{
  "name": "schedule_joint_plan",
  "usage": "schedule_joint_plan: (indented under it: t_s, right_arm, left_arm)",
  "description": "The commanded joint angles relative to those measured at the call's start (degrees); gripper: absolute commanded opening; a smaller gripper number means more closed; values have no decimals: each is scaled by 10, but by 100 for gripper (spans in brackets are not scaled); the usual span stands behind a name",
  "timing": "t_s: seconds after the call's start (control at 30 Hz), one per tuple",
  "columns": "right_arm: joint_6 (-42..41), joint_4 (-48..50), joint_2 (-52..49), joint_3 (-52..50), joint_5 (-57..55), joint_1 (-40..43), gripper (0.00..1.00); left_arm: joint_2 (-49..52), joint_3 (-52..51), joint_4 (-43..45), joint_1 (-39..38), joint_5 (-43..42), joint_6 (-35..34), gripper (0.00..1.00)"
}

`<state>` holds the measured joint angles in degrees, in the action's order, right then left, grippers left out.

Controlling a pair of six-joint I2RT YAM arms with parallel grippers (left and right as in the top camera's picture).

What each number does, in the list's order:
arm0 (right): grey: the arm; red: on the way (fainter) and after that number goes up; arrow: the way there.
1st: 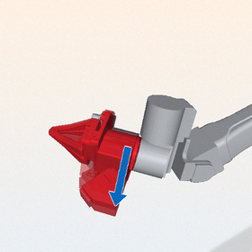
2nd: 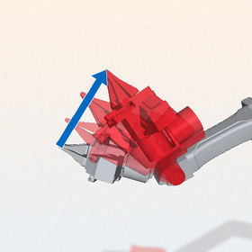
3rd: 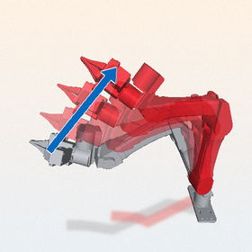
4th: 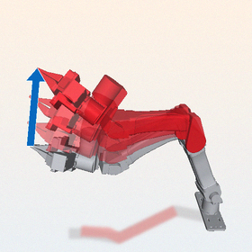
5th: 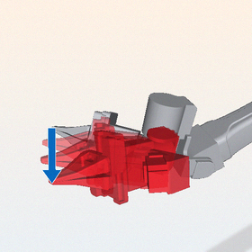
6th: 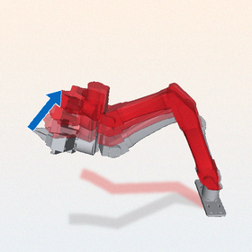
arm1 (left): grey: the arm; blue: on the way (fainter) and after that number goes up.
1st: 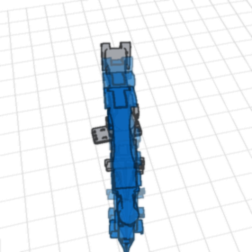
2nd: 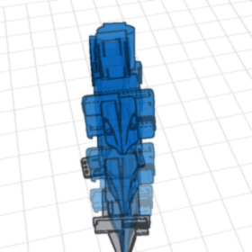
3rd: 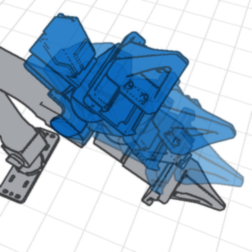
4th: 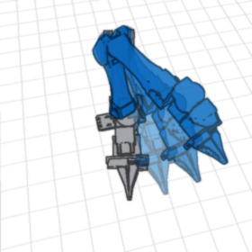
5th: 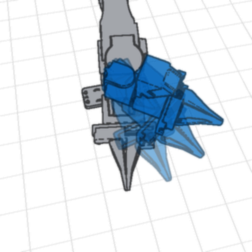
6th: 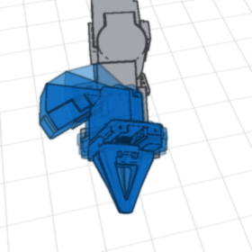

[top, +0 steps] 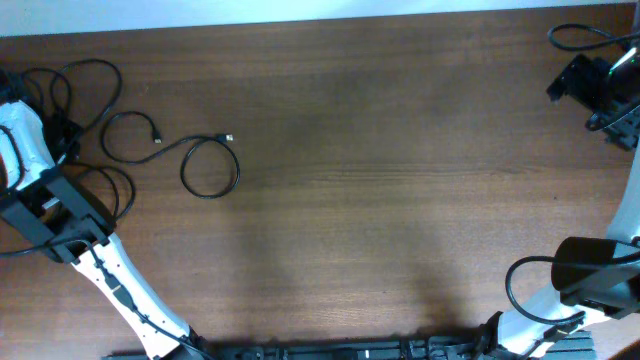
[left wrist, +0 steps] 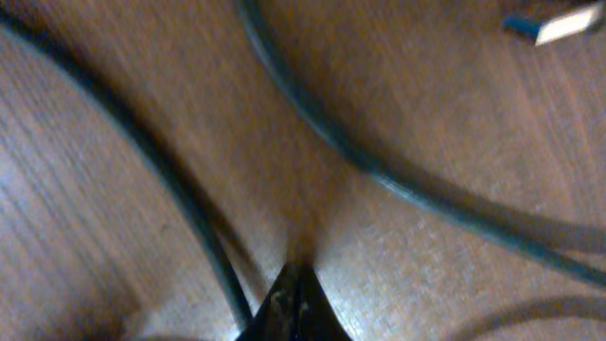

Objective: Untangle cables

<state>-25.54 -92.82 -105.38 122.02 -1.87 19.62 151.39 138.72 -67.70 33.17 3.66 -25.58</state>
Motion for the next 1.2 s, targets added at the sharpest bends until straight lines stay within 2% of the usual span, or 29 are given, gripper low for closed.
schedule_joint_plan:
  t_s: [0.0,0.2,0.4,0.53,0.6,0.7,0.77,0.83,0.93,1.0,1.07,1.17]
  right_arm:
    - [-4,0,0,0,1,-2,98]
    - [-4,0,0,0,1,-2,98]
    - [-4,0,0,0,1,-2,98]
    - [-4,0,0,0,1,-2,98]
    - [-4,0,0,0,1,-2,98]
    - [-4,0,0,0,1,-2,98]
    - [-4,0,0,0,1,-2,98]
    - [-4,0,0,0,1,-2,98]
    - [-4,0,0,0,1,-2,98]
    - [-4,0,0,0,1,-2,98]
    - [-4,0,0,0,1,-2,98]
    - [-4,0,0,0,1,-2,98]
  left_arm:
    - [10,-35,24,2,7,-7,0]
    - [23,-37,69,1,0,-5,0]
    - [90,-37,118,1,-24,-4,0]
    - [97,-35,175,1,-28,44,0]
    - [96,-9,188,1,-62,76,0]
    - [95,65,184,2,-123,77,0]
    - [93,132,161,2,-154,76,1]
    - [92,228,99,2,-154,75,0]
    - [92,337,5,4,-156,20,0]
    - [92,397,-66,3,-179,8,0]
    - [80,412,-135,1,-237,8,0]
    - [78,408,-244,-9,-237,8,0]
